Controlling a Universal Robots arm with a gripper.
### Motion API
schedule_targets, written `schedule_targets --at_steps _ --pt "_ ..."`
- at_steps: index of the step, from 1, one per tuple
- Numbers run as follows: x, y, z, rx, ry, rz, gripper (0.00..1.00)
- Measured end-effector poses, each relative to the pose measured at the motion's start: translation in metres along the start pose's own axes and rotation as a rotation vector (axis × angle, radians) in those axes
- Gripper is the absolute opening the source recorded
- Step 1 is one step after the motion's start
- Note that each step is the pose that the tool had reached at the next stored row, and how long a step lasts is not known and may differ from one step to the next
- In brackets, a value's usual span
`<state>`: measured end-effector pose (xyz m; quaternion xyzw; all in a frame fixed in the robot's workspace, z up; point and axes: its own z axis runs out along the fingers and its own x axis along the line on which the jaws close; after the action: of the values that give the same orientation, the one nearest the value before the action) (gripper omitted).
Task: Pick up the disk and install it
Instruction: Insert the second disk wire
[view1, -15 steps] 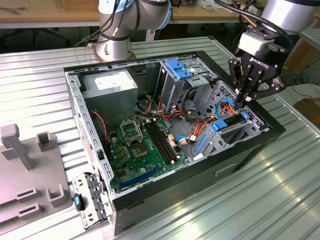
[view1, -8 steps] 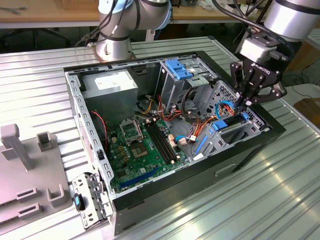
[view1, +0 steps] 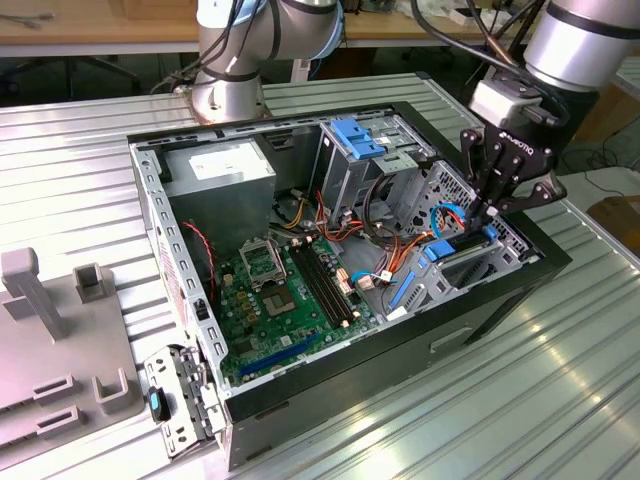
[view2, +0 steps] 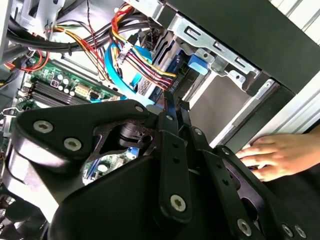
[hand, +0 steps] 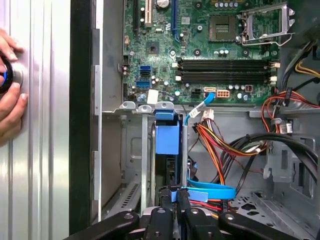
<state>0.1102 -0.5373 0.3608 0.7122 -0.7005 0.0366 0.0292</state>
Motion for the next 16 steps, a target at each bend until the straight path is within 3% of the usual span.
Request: schedule_targets --at_steps 1,2,5,7,10,13,16 --pt "0.0005 0.0 0.0005 -0.0002 -0.0011 0.002 0.16" --pt "0.0024 0.0 0.0011 -0.0002 -0.0073 0.003 0.16" --pt "0.0075 0.0001 0.002 0.0002 -0.0384 0.004 0.16" --pt "0.0111 0.0002 0.0027 0.0004 -0.0513 0.004 0.16" --pt "0.014 0.0007 0.0038 0.0005 -0.0612 0.004 0.16" --pt "0.0138 0.0023 0.0055 0.0002 -0.0648 0.01 0.16" --pt "0.0137 0.0026 0.0072 -0.0002 -0.0733 0.02 0.16"
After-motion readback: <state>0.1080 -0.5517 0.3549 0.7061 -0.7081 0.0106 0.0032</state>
